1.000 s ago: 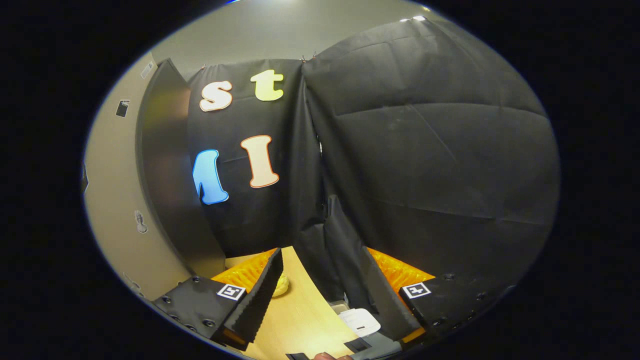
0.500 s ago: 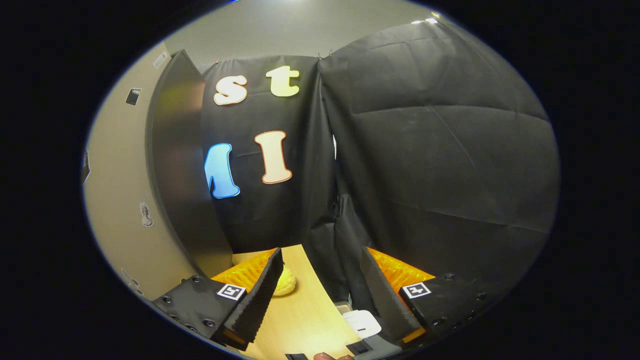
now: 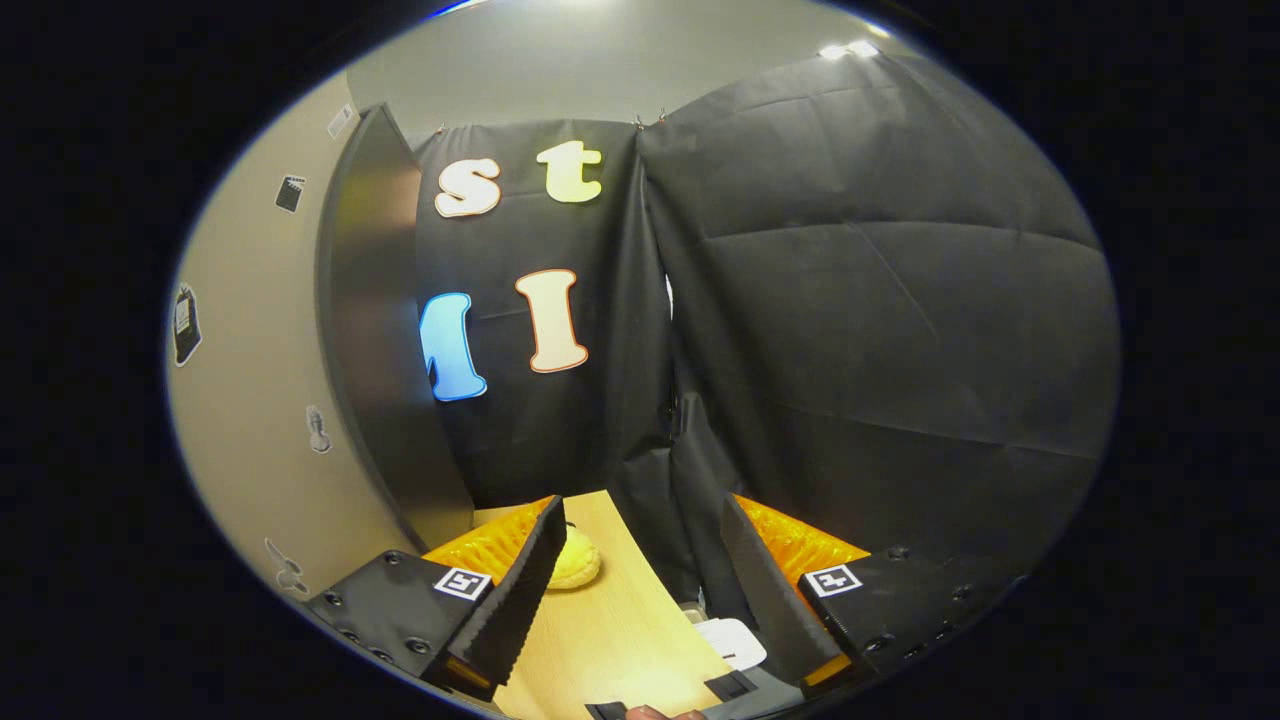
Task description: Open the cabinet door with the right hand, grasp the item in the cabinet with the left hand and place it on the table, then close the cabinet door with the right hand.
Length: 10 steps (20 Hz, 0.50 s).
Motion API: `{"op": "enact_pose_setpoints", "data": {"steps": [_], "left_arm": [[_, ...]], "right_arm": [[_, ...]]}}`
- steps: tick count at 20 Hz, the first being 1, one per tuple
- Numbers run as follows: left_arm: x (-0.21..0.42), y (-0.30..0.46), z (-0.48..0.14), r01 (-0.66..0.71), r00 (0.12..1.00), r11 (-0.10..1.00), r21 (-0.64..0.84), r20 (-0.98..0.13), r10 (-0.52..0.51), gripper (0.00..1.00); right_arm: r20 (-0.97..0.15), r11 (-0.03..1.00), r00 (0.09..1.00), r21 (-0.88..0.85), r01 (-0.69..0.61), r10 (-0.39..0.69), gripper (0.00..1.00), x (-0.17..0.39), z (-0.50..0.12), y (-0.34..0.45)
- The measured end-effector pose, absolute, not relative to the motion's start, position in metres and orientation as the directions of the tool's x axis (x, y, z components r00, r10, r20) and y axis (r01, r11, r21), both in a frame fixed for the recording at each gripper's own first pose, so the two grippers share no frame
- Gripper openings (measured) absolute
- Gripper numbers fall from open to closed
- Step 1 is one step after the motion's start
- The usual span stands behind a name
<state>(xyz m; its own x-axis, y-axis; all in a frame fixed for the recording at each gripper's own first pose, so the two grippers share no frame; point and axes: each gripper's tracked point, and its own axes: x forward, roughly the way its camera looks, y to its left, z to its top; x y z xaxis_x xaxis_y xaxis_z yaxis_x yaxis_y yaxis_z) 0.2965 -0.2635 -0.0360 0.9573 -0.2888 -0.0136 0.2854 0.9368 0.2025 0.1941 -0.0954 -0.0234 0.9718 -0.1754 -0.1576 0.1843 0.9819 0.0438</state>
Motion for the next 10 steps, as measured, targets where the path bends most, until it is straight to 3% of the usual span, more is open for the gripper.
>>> {"op": "enact_pose_setpoints", "data": {"steps": [10], "left_arm": [[0.219,-0.188,-0.036,0.314,0.947,0.925,0.216,-0.005,-0.320,0.53]], "right_arm": [[-0.131,0.972,0.965,0.027,0.235,-0.229,0.98,0.150,-0.011,-0.066]]}}
